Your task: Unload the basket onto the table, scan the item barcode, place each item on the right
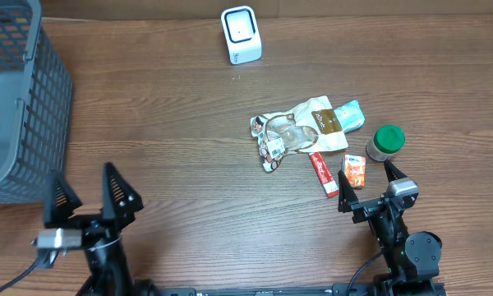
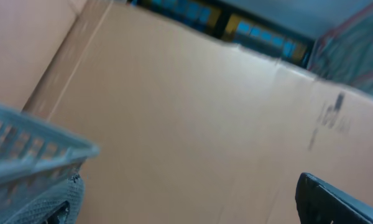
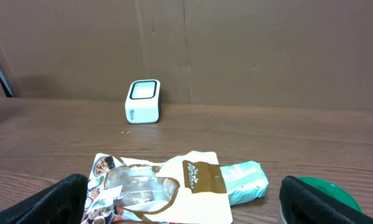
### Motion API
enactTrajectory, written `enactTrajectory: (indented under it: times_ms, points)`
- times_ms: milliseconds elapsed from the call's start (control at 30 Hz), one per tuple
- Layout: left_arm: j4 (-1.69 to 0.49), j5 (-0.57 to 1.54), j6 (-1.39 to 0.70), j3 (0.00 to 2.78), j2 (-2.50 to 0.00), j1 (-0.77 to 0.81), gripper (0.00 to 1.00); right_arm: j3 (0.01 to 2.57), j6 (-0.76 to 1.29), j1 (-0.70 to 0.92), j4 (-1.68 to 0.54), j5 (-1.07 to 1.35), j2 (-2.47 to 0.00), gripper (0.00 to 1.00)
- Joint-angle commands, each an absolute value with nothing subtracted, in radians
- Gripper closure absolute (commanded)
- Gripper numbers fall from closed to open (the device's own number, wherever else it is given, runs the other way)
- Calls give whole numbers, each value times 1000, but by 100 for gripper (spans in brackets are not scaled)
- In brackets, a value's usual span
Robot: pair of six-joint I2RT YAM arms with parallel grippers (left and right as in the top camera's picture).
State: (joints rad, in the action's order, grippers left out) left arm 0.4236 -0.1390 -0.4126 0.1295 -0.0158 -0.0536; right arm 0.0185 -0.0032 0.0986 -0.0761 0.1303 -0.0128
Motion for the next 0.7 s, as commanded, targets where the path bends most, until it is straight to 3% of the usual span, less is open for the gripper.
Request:
enactTrajectory:
  times_ms: [0, 100, 500, 667]
  points:
    - [416, -130, -414, 65, -3, -52, 0, 8, 0, 95, -73, 125, -3, 0]
    - [398, -125, -371, 4, -3, -52, 1, 8, 0, 95, -73, 125, -3, 0]
    - [-67, -107, -156, 5, -3, -52, 0, 8, 0, 95, -73, 125, -3, 0]
    - [-71, -84, -22, 5, -3, -52, 0, 8, 0, 95, -73, 125, -3, 0]
